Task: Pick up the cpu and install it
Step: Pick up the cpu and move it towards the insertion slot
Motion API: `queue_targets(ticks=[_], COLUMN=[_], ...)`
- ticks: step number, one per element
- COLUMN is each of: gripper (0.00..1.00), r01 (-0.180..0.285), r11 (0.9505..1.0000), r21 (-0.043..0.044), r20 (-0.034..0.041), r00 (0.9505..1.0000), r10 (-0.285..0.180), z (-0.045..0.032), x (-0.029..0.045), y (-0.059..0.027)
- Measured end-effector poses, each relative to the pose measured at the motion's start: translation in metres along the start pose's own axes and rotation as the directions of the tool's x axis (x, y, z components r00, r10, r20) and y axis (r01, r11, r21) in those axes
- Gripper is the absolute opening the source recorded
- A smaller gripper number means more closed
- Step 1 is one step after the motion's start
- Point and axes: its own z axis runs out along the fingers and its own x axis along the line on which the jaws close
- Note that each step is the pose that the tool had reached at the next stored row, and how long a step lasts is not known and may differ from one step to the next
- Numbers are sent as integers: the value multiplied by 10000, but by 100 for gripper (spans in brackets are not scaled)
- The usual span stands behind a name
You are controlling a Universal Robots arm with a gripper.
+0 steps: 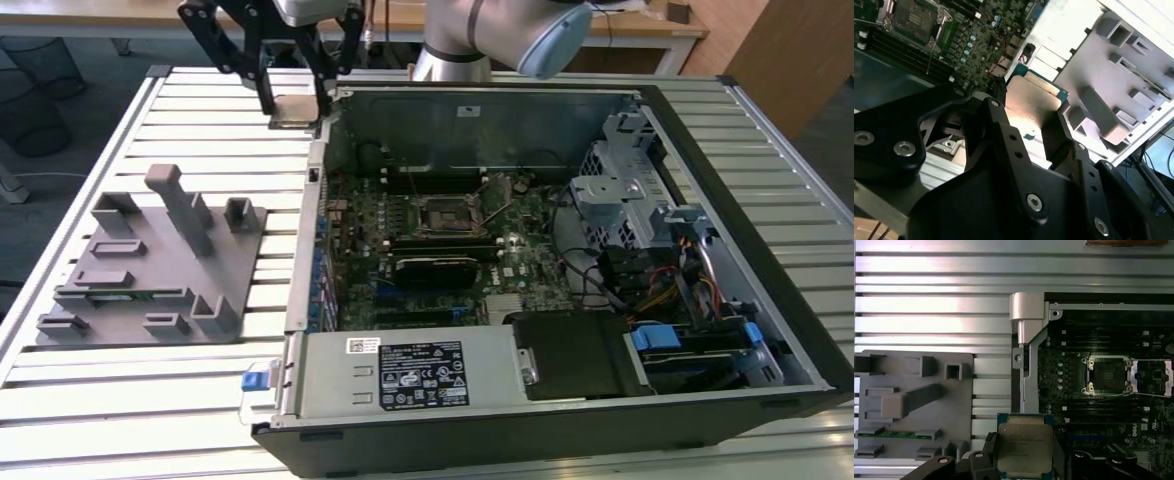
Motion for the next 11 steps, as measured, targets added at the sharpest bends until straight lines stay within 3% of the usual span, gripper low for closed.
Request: queue_targets(ticks=[7, 11], gripper=[53, 53], r01=[0, -1], r11=[10000, 10000], r21=[0, 0], r20=[-1, -1], r00=[10000, 10000], r10=[0, 1], z=[11, 15], x=[-170, -315], y=[1, 3])
